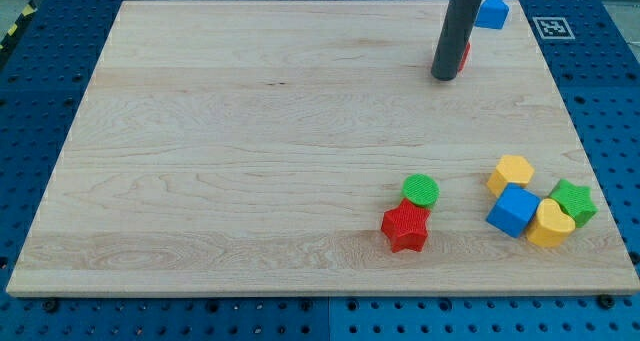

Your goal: Nudge the blue triangle a bit left

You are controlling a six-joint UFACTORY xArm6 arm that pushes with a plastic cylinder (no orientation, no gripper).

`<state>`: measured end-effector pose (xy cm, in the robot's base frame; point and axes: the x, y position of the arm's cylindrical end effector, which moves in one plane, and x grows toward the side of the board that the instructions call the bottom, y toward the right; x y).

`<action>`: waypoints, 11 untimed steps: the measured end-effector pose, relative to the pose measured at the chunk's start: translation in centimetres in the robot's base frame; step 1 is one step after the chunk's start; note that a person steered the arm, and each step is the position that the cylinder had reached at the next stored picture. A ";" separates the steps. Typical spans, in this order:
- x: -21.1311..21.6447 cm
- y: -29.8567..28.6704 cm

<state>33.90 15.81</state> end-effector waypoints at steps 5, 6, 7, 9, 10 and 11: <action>-1.0 9.6; -1.7 14.3; -5.0 17.4; -12.3 15.6; -12.2 15.0; -12.1 12.4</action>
